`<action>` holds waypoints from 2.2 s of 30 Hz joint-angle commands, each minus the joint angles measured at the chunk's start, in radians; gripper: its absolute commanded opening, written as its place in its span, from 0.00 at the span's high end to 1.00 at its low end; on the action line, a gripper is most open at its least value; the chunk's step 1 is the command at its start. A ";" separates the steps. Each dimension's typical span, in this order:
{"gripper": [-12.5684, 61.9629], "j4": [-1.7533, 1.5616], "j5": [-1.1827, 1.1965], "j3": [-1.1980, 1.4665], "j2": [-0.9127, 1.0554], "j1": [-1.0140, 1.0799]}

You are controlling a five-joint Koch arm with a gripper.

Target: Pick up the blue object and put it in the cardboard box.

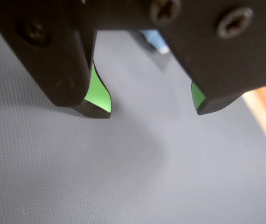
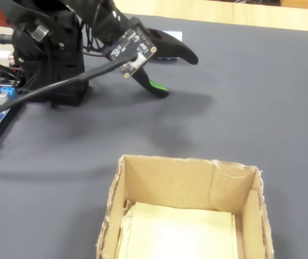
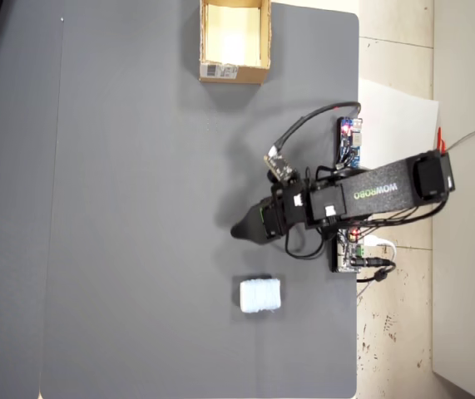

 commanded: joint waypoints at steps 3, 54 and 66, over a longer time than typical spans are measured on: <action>0.39 0.153 0.067 -0.115 0.080 -0.091; 0.46 0.215 0.505 -0.506 -0.548 -0.529; 0.78 0.091 0.454 -0.472 -0.532 -0.502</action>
